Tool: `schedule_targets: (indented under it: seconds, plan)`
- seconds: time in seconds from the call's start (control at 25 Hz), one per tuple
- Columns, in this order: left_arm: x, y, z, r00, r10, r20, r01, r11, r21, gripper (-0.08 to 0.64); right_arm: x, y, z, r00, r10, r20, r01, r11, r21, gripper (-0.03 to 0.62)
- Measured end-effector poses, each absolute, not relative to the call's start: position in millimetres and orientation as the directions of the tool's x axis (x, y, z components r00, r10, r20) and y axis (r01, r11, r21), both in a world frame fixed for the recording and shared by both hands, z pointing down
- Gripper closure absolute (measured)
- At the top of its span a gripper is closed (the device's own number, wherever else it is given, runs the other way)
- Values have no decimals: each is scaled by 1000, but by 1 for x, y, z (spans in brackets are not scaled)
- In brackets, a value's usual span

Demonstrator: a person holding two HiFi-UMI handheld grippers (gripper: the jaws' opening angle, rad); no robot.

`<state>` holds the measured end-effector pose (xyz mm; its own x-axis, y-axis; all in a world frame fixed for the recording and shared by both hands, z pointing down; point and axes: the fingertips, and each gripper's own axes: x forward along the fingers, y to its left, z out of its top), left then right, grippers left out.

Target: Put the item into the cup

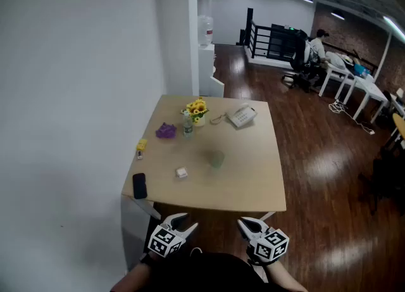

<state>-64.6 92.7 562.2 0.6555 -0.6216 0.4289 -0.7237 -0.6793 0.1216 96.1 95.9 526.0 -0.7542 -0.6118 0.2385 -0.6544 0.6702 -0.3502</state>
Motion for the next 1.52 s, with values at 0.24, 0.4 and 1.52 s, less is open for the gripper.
schedule_targets:
  seconds: [0.24,0.4,1.52]
  plan:
    - [-61,83,561,639,-640,426,-736,-669,99,388,108,92,526,-759,-608,233,-649,680,-343,584]
    - [-59,80,566,623,-652,433,-749,-657,88,388,113,90,529,-764,-601,233,-643,680,-353,584]
    - [-185,-222,700,438,-554,708,-815,-578,52,391,42,-117,535,-767,-557,319,-640,697,-323,583]
